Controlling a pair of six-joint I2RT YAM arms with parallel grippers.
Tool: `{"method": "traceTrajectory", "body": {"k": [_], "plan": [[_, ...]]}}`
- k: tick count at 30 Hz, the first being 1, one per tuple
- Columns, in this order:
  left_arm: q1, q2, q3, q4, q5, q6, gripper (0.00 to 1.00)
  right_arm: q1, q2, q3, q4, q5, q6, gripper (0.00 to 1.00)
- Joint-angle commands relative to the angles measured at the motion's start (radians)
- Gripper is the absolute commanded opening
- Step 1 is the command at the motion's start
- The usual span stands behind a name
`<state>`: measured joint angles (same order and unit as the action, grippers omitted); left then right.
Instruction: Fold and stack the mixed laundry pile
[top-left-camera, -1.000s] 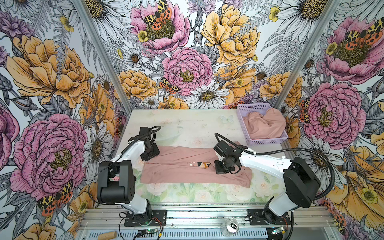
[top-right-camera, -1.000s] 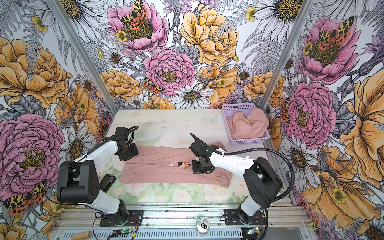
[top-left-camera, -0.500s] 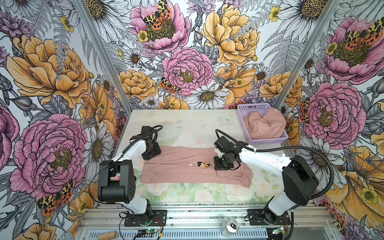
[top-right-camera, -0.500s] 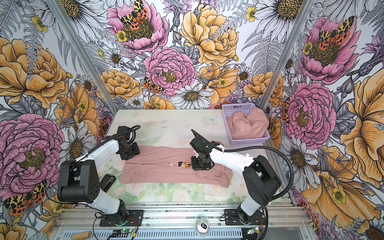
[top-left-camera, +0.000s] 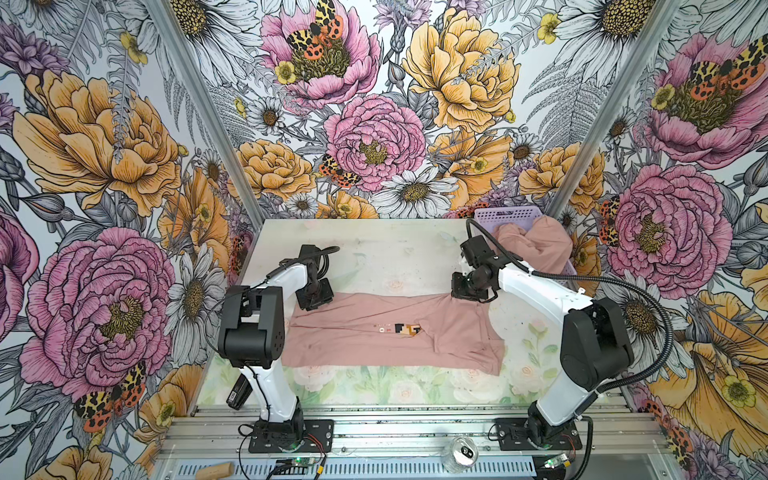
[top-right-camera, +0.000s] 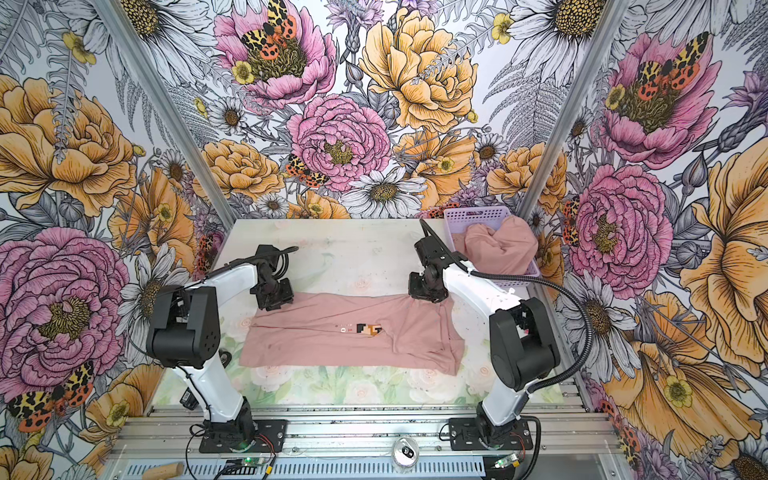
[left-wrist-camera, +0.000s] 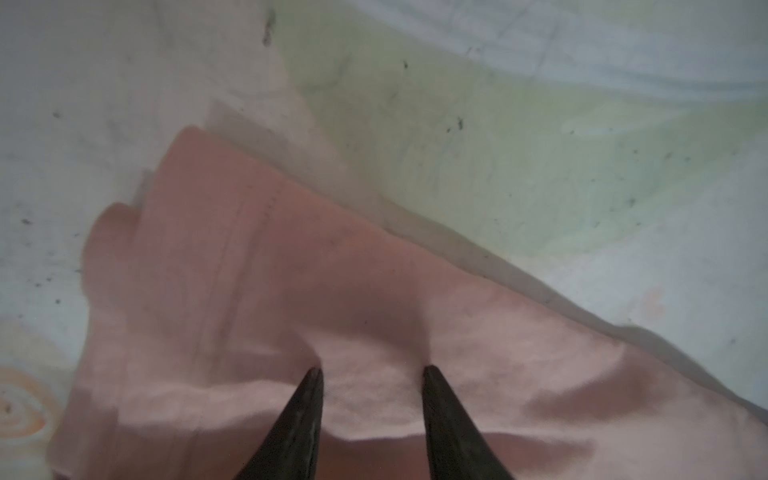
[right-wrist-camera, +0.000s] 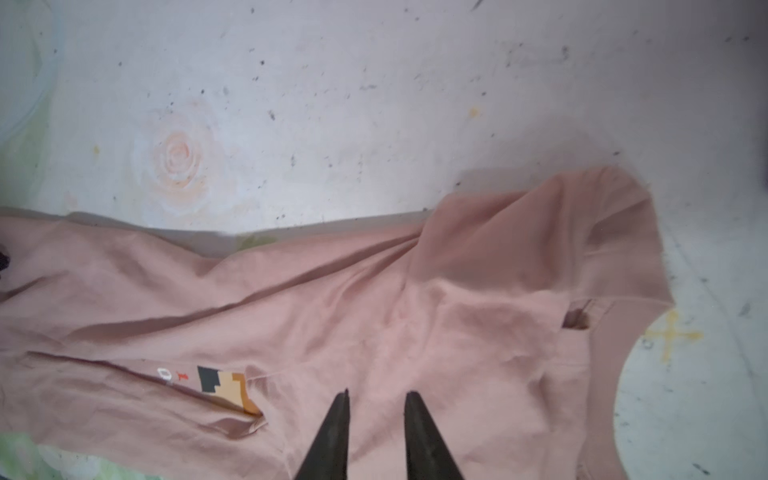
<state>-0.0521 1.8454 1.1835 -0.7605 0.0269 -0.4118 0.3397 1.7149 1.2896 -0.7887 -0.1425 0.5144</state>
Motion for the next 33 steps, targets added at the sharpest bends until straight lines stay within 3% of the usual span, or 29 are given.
{"method": "traceTrajectory", "body": {"k": [1, 9, 20, 28, 33], "plan": [[0.022, 0.041, -0.02, 0.004, -0.007, 0.001, 0.38, -0.041, 0.043, 0.044, 0.033, 0.056, -0.031, 0.27], [0.11, 0.078, -0.044, 0.003, -0.036, 0.014, 0.27, -0.082, 0.098, 0.105, 0.049, 0.047, -0.036, 0.28], [0.197, 0.101, -0.03, -0.005, -0.09, 0.023, 0.24, -0.098, 0.12, 0.118, 0.052, 0.044, -0.043, 0.31], [0.229, 0.11, -0.003, -0.009, -0.124, 0.025, 0.11, -0.105, 0.123, 0.126, 0.052, 0.033, -0.046, 0.32], [0.254, 0.124, 0.035, -0.033, -0.124, 0.021, 0.09, -0.104, 0.123, 0.123, 0.051, 0.034, -0.051, 0.33]]}}
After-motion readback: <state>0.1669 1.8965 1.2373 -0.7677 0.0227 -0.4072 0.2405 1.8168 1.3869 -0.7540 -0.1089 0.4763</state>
